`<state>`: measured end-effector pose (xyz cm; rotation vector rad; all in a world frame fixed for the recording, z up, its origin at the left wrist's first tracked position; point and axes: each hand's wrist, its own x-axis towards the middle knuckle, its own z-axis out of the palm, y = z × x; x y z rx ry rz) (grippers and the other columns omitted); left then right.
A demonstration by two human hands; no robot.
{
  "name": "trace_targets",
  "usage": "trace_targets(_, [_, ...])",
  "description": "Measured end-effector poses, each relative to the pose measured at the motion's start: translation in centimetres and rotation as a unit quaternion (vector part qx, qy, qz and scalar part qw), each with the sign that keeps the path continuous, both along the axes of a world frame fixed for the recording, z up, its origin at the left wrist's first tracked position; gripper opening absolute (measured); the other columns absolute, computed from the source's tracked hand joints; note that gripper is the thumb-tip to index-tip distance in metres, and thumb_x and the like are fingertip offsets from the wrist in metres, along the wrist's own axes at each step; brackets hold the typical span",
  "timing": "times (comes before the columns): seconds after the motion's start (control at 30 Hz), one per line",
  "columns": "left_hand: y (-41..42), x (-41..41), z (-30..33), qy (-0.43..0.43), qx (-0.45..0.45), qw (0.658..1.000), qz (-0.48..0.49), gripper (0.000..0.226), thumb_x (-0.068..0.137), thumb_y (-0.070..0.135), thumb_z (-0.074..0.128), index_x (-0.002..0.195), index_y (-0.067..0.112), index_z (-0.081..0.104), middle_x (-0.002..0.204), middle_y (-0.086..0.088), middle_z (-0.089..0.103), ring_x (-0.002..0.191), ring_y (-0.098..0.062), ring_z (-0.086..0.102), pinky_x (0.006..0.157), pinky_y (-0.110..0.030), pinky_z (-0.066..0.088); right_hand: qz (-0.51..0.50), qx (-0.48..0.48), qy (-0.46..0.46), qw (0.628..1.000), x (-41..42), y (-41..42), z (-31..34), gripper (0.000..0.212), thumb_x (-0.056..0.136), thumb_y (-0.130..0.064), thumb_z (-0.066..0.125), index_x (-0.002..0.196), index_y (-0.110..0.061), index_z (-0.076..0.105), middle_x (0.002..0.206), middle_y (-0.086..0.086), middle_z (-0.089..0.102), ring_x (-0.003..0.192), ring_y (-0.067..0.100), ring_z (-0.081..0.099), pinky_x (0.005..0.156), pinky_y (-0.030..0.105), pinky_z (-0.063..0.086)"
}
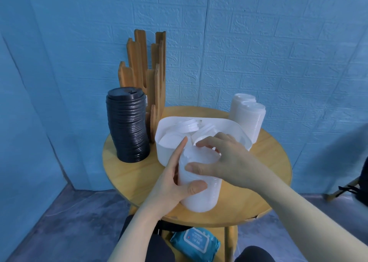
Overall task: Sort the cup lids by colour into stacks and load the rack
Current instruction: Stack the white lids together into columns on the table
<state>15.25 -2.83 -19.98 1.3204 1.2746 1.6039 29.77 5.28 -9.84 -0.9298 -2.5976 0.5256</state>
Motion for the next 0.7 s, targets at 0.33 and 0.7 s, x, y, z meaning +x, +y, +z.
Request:
trace_targets(0.33, [-0.2,0.1,0.2,0.008,0.002,1.000,0.004,0.114,0.048,0.056,0.093,0.145,0.046,0.034,0.137,0.028,0.055,0.129,0.003,0.051,0.098,-0.015,0.044,-0.044,0.097,0.046,0.993,-0.7,-1.3,-2.1,0.080,0.058,-0.083,0.044,0.114,-0.027,0.057,0.099,-0.009,0.041,0.099,0.012,0.039,0.085,0.029,0.036])
trace_targets(0.7, [-0.5,0.4,0.9,0.039,-0.003,0.999,0.020,0.103,0.051,0.062,0.088,0.140,0.040,0.040,0.136,0.039,0.048,0.132,0.014,0.039,0.098,-0.004,0.035,-0.036,0.014,0.121,0.992,-0.3,-1.7,-3.2,0.088,0.058,-0.082,0.040,0.126,-0.029,0.055,0.107,-0.014,0.037,0.106,0.006,0.034,0.092,0.029,0.039])
